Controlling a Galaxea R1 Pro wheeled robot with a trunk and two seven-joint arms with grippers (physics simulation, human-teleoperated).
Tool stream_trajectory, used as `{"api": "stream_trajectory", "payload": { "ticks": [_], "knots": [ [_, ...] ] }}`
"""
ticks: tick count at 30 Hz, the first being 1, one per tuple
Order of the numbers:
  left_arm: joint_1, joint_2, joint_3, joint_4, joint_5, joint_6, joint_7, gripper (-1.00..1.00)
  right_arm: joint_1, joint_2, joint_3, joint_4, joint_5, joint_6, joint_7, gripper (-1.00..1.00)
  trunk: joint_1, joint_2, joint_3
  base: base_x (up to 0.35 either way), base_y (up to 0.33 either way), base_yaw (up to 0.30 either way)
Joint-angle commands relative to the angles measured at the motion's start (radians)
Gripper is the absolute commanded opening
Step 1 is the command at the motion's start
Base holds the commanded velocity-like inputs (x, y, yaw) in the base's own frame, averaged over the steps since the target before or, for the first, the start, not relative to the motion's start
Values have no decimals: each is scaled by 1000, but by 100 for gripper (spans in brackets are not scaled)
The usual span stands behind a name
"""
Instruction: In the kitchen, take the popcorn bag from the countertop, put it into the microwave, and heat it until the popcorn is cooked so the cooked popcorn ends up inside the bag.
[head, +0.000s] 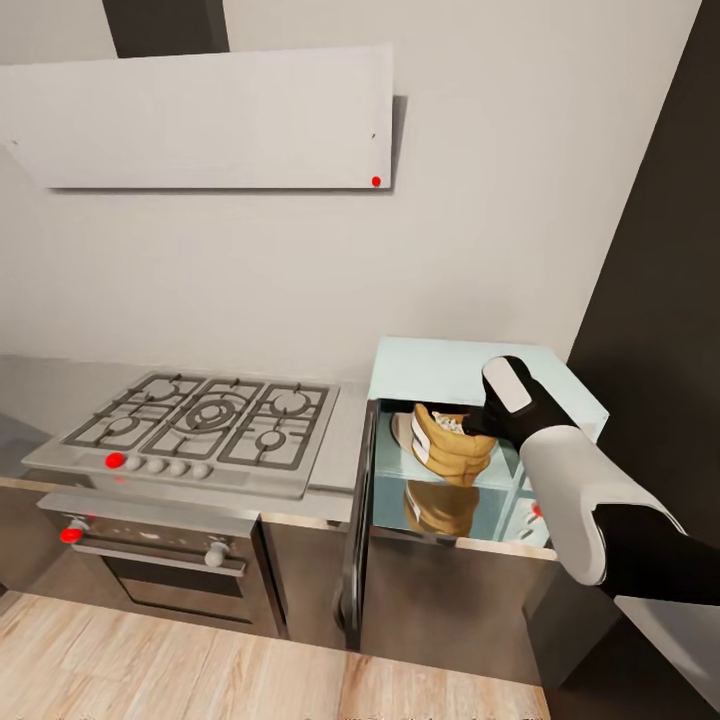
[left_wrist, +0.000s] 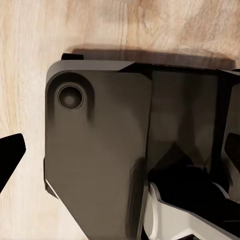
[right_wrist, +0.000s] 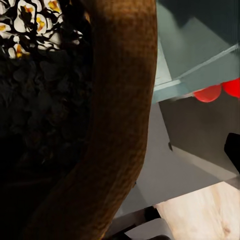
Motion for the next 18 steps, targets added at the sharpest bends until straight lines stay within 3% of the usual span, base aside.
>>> {"api": "stream_trajectory", "payload": {
  "ticks": [1, 18],
  "knots": [
    [-1, 0, 9, 1, 0, -3, -5, 100, -1, 1, -4, -3, -6, 4, -8, 100, 0, -2, -2, -62, 0, 0],
    [-1, 1, 11, 1, 2, -3, -4, 100, -5, 3, -8, -18, -8, 4, -8, 100, 0, -2, -2, -39, 0, 0]
  ]
}}
